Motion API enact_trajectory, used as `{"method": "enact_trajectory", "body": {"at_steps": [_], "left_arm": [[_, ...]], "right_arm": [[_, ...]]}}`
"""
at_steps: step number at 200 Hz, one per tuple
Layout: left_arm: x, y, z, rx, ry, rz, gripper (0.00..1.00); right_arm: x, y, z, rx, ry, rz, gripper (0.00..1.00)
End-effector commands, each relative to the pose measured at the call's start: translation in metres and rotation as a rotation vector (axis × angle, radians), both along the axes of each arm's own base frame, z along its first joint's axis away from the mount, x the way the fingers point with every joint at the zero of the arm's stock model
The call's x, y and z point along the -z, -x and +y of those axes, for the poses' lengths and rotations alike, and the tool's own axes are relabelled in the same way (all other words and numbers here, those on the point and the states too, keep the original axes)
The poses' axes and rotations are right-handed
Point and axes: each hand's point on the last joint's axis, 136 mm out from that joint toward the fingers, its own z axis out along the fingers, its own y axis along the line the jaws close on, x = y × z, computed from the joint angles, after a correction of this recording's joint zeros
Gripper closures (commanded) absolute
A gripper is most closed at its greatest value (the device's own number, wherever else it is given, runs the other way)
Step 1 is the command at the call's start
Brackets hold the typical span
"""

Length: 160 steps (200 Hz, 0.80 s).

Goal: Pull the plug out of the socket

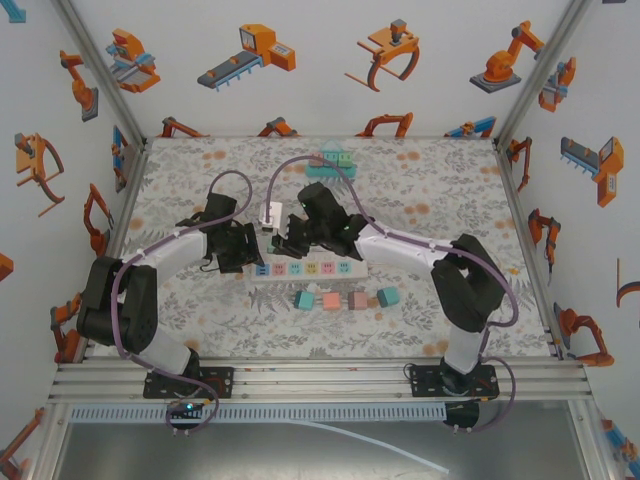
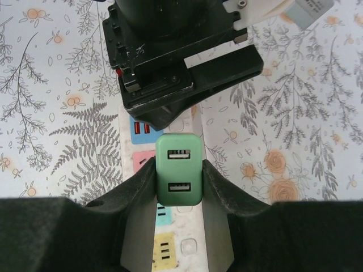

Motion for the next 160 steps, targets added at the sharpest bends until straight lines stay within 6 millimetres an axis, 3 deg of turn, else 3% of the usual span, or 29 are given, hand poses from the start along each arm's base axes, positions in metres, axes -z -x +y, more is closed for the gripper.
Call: {"method": "enact_trajectory", "body": {"at_steps": [1,40,78,132,160], "left_arm": [[0.026,0.030,0.024,0.010,-0.148,0.106,0.41],[-0.008,0.012,0.002,0.072,-0.049,-0.004,0.38],[-0.055,-0.009,-0.019,0.131,0.041,-0.154,0.34],[-0.124,-0.013,-0.039,0.222,0.147,-0.385,0.35],[-0.156,-0.003,-0.050,0.305,0.211,-0.518,0.35]], "right_arm": [[-0.024,-0.003,-0.007,0.050,-0.065,-0.008,0.85],[-0.058,-0.003,-0.029,0.160,-0.212,0.081,0.88],[-0.081,-0.008,-0.070,0.321,-0.329,0.227,0.91],[-0.079,-0.024,-0.151,0.673,-0.445,0.495,0.91],[-0.062,-0.032,-0.200,0.881,-0.476,0.635,0.91]]}}
